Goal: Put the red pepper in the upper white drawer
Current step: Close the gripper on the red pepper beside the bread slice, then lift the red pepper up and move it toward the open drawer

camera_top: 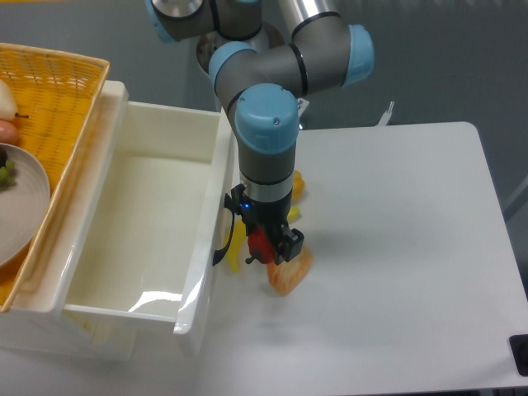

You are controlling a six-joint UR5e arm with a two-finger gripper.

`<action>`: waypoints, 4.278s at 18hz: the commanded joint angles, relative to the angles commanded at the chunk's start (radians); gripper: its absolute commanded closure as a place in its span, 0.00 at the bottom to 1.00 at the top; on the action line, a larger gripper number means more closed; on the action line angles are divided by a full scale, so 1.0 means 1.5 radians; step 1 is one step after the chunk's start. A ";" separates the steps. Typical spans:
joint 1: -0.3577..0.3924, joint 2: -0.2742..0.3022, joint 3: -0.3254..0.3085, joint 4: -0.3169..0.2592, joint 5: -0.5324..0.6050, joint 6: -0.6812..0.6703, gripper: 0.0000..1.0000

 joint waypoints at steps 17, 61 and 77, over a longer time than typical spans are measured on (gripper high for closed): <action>0.008 0.008 0.012 -0.002 -0.003 -0.019 0.45; 0.104 0.094 0.036 -0.017 -0.310 -0.351 0.45; 0.060 0.112 0.027 -0.024 -0.367 -0.440 0.44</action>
